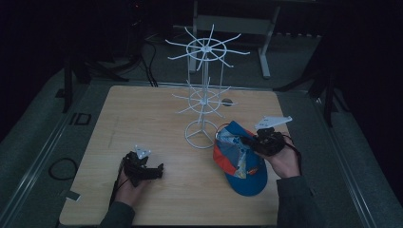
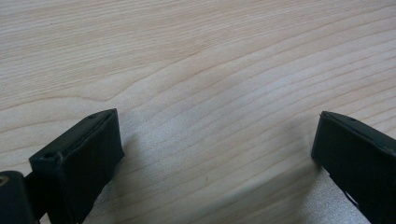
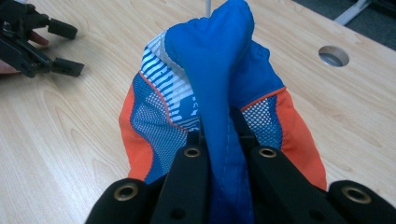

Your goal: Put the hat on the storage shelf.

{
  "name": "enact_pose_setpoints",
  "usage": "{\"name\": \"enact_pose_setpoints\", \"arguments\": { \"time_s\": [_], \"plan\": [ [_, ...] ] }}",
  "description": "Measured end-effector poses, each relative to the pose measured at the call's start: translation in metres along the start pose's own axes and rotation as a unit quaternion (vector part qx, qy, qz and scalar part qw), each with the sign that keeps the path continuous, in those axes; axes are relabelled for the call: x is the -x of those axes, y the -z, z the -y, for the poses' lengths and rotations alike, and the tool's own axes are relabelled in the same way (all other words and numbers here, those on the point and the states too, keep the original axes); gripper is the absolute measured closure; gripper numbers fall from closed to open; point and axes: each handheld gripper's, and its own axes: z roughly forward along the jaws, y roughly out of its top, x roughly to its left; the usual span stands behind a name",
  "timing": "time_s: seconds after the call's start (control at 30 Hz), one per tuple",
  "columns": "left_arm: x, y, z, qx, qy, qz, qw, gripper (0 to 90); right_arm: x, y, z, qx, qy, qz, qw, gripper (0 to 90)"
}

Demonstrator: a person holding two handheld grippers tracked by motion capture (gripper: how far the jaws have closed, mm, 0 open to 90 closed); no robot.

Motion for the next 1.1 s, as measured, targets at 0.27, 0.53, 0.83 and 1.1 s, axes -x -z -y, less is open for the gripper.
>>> {"name": "enact_pose_setpoints", "arguments": {
  "time_s": [0.27,0.53,0.83,1.1],
  "plan": [
    [0.000,0.000,0.000,0.000,0.000,0.000,1.0000,2.2,-0.001,0.005,-0.004,0.007,0.005,0.001,1.0000,88.6],
    [0.000,0.000,0.000,0.000,0.000,0.000,1.0000,2.2,-0.002,0.011,-0.007,0.012,0.010,-0.001,0.9999,88.7],
    [0.000,0.000,0.000,0.001,0.001,0.000,1.0000,2.3,-0.003,0.017,-0.008,0.016,0.013,0.001,0.9998,88.7],
    [0.000,0.000,0.000,0.001,0.000,-0.001,1.0000,2.2,-0.003,0.023,-0.010,0.026,0.014,0.003,0.9996,88.7]
  ]
}}
